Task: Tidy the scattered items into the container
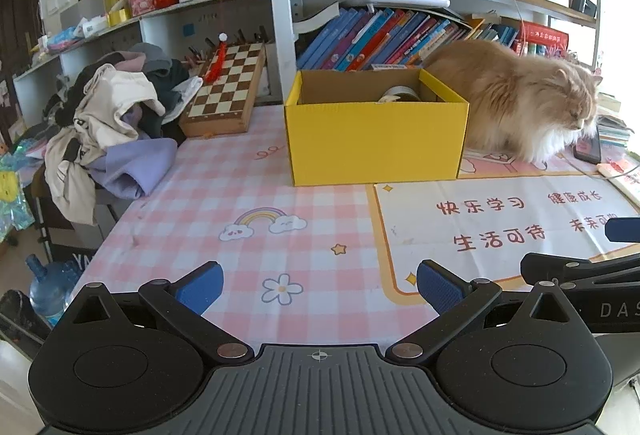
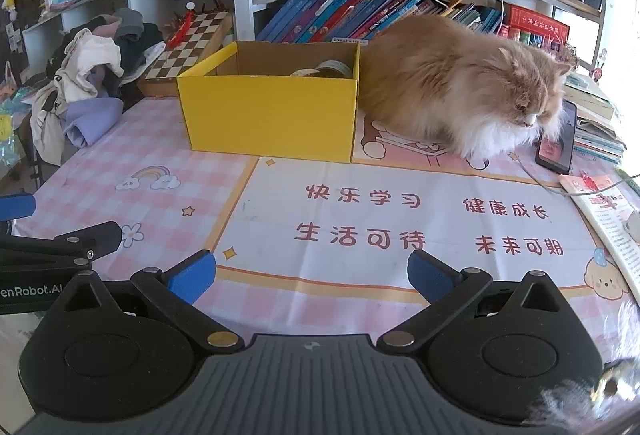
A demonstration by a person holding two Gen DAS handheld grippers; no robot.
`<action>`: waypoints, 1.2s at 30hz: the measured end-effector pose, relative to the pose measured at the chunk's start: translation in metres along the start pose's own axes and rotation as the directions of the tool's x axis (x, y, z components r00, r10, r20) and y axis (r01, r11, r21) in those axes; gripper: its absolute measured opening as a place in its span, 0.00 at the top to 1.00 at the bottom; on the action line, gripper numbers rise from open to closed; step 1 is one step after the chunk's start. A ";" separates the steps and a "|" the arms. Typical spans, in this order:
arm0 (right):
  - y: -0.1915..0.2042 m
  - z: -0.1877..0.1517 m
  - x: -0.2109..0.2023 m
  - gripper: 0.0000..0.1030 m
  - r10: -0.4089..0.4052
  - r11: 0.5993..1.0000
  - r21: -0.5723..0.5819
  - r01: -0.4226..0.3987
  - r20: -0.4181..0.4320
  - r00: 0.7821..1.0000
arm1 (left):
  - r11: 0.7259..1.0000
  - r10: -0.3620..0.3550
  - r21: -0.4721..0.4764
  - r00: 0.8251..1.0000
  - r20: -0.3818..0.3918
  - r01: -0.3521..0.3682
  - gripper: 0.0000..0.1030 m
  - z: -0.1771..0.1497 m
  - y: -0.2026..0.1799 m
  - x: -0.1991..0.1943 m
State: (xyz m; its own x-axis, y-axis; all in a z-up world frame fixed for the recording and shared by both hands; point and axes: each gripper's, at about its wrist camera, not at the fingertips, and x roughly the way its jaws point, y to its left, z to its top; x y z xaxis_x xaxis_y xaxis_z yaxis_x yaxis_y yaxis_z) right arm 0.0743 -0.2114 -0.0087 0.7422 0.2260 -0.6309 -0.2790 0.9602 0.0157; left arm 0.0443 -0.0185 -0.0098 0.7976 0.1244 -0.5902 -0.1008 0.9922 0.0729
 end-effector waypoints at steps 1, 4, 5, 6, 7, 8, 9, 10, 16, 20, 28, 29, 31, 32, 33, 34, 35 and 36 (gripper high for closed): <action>0.001 0.000 0.000 0.00 -0.001 1.000 0.000 0.001 0.000 1.000 | 1.000 0.000 0.000 1.000 -0.001 0.000 0.00 0.000 0.000 0.000; 0.006 -0.001 -0.002 0.00 -0.006 1.000 0.002 0.006 0.000 1.000 | 1.000 -0.001 0.003 1.000 -0.002 0.001 0.00 -0.001 0.000 0.000; 0.005 0.000 -0.002 0.00 -0.006 1.000 0.002 0.006 -0.002 1.000 | 1.000 -0.002 0.003 1.000 -0.004 0.002 0.00 -0.001 0.000 0.001; 0.005 0.000 -0.002 0.00 -0.006 1.000 0.003 0.006 -0.003 1.000 | 1.000 -0.003 0.004 1.000 -0.006 0.003 0.00 -0.001 0.000 0.001; 0.006 0.000 -0.002 0.00 -0.007 1.000 0.004 0.007 -0.004 1.000 | 1.000 -0.004 0.003 1.000 -0.007 0.004 0.00 -0.001 0.000 0.001; 0.006 0.000 -0.002 0.00 -0.007 1.000 0.005 0.007 -0.005 1.000 | 1.000 -0.004 0.004 1.000 -0.008 0.004 0.00 -0.001 -0.001 0.002; 0.005 0.000 -0.002 0.00 -0.008 1.000 0.005 0.008 -0.007 1.000 | 1.000 -0.004 0.004 1.000 -0.009 0.005 0.00 -0.001 0.000 0.002; 0.005 -0.001 -0.002 0.00 -0.008 1.000 0.006 0.008 -0.008 1.000 | 1.000 -0.005 0.004 1.000 -0.009 0.005 0.00 -0.001 0.000 0.002; 0.002 0.000 -0.002 0.00 -0.005 1.000 0.006 0.005 -0.009 1.000 | 1.000 -0.004 0.002 1.000 -0.008 0.004 0.00 -0.001 -0.001 0.002; 0.001 0.001 -0.001 0.00 -0.005 1.000 0.006 0.005 -0.009 1.000 | 1.000 0.000 -0.002 1.000 -0.009 0.000 0.00 -0.002 -0.006 0.001; -0.002 0.002 0.000 0.00 -0.004 1.000 0.002 0.004 -0.008 1.000 | 1.000 -0.004 -0.004 1.000 -0.009 0.004 0.00 -0.001 -0.004 0.001; -0.003 0.002 -0.001 0.00 -0.004 1.000 0.002 0.004 -0.008 1.000 | 1.000 -0.004 -0.004 1.000 -0.009 0.004 0.00 -0.001 -0.004 0.001; -0.003 0.002 -0.001 0.00 -0.003 1.000 0.002 0.003 -0.007 1.000 | 1.000 -0.005 -0.005 1.000 -0.009 0.005 0.00 -0.001 -0.004 0.002; -0.003 0.002 -0.001 0.00 -0.003 1.000 0.002 0.003 -0.008 1.000 | 1.000 -0.006 -0.005 1.000 -0.009 0.005 0.00 -0.001 -0.003 0.002; -0.003 0.002 -0.001 0.00 -0.004 1.000 0.002 0.004 -0.009 1.000 | 1.000 -0.006 -0.006 1.000 -0.009 0.006 0.00 -0.001 -0.003 0.002; -0.003 0.002 -0.002 0.00 -0.004 1.000 0.002 0.004 -0.009 1.000 | 1.000 -0.007 -0.006 1.000 -0.009 0.006 0.00 0.000 -0.003 0.002; -0.002 0.002 -0.002 0.00 -0.004 1.000 0.001 0.004 -0.009 1.000 | 1.000 -0.007 -0.006 1.000 -0.010 0.007 0.00 0.000 -0.003 0.002; -0.002 0.002 -0.002 0.00 -0.005 1.000 0.002 0.005 -0.009 1.000 | 1.000 -0.007 -0.007 1.000 -0.010 0.007 0.00 0.000 -0.003 0.002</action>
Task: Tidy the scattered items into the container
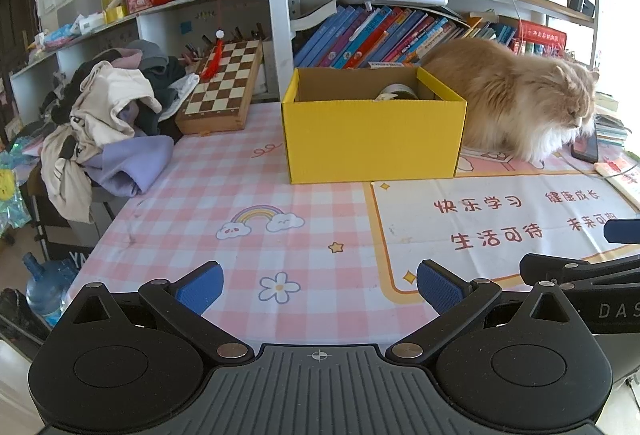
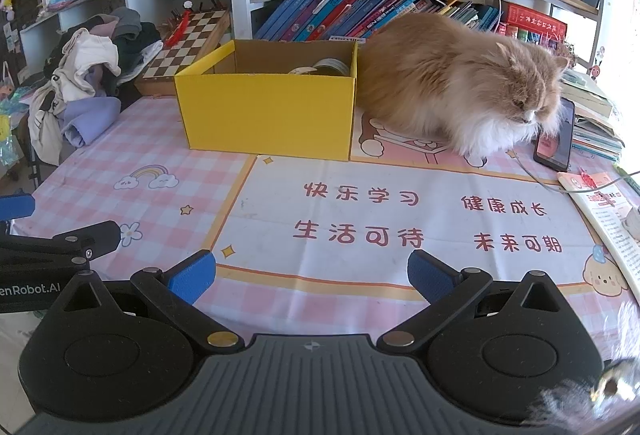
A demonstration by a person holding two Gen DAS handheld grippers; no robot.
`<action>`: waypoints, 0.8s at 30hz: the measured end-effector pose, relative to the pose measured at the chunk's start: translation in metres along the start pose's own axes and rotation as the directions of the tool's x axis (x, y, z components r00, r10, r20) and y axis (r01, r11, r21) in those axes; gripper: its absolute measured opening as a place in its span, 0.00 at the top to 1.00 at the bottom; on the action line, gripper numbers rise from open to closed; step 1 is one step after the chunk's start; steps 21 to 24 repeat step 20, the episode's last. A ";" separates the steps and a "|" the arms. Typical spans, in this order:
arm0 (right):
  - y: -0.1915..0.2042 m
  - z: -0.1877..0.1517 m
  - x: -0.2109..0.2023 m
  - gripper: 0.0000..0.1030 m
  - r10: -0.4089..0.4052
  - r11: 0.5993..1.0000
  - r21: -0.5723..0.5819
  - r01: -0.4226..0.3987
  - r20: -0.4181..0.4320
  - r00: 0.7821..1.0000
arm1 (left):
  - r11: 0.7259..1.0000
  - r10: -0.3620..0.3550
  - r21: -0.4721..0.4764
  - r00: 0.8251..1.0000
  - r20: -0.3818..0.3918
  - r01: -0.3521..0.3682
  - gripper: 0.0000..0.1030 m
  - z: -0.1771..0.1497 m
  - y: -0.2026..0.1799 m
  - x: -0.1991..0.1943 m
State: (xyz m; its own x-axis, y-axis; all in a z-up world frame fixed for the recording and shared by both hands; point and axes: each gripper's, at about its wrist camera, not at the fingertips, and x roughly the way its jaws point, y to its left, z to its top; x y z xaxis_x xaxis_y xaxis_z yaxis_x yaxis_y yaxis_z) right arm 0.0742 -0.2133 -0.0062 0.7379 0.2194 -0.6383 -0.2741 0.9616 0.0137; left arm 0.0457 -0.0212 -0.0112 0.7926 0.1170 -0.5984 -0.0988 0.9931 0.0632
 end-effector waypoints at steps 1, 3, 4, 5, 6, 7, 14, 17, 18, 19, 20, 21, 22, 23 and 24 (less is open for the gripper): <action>0.000 0.000 0.000 0.00 -0.001 1.000 0.000 0.001 0.000 1.000 | 1.000 0.000 -0.001 1.000 0.000 0.000 0.00 0.000 0.000 0.000; 0.001 0.000 -0.001 0.00 -0.001 1.000 0.000 0.001 -0.001 1.000 | 1.000 -0.001 -0.001 1.000 0.001 0.001 0.00 0.000 0.001 0.000; 0.001 0.000 -0.001 0.00 -0.001 1.000 0.001 0.001 -0.001 1.000 | 1.000 -0.001 -0.001 1.000 0.001 0.001 0.00 0.000 0.001 -0.001; 0.001 0.000 -0.002 0.00 -0.001 1.000 0.001 0.001 0.000 1.000 | 1.000 0.001 -0.002 1.000 0.001 -0.001 0.00 0.000 0.000 -0.001; 0.001 0.000 -0.001 0.00 -0.001 1.000 0.000 0.001 -0.001 1.000 | 1.000 0.002 -0.002 1.000 0.002 -0.002 0.00 -0.001 -0.001 -0.001; 0.001 0.000 -0.001 0.00 -0.001 1.000 0.000 0.001 -0.002 1.000 | 1.000 -0.001 -0.001 1.000 0.001 0.001 0.00 0.000 0.001 0.000; 0.000 0.000 0.000 0.00 0.000 1.000 -0.002 0.000 -0.003 1.000 | 1.000 -0.013 -0.017 1.000 0.015 0.013 0.00 -0.001 0.005 -0.003; 0.001 -0.001 0.000 0.00 -0.001 1.000 -0.005 0.000 -0.007 1.000 | 1.000 -0.016 -0.022 1.000 0.015 0.016 0.00 -0.001 0.006 -0.003; 0.001 -0.001 0.000 0.00 0.000 1.000 -0.005 0.000 -0.005 1.000 | 1.000 -0.017 -0.022 1.000 0.013 0.018 0.00 -0.001 0.006 -0.003; 0.001 0.000 -0.001 0.00 0.000 1.000 -0.004 0.000 -0.004 1.000 | 1.000 -0.017 -0.020 1.000 0.010 0.018 0.00 -0.002 0.006 -0.002; 0.002 -0.001 -0.001 0.00 0.000 1.000 -0.005 0.000 -0.004 1.000 | 1.000 -0.015 -0.019 1.000 0.009 0.016 0.00 -0.001 0.005 -0.002; 0.002 -0.001 -0.001 0.00 0.000 1.000 -0.005 0.000 -0.004 1.000 | 1.000 -0.015 -0.019 1.000 0.009 0.016 0.00 -0.001 0.005 -0.002; 0.002 -0.001 -0.001 0.00 0.000 1.000 -0.005 0.000 -0.004 1.000 | 1.000 -0.015 -0.019 1.000 0.009 0.016 0.00 -0.001 0.005 -0.002; 0.002 -0.001 -0.001 0.00 0.000 1.000 -0.005 0.000 -0.004 1.000 | 1.000 -0.015 -0.019 1.000 0.009 0.016 0.00 -0.001 0.005 -0.002; 0.002 -0.001 -0.001 0.00 0.000 1.000 -0.005 0.000 -0.004 1.000 | 1.000 -0.015 -0.019 1.000 0.009 0.016 0.00 -0.001 0.005 -0.002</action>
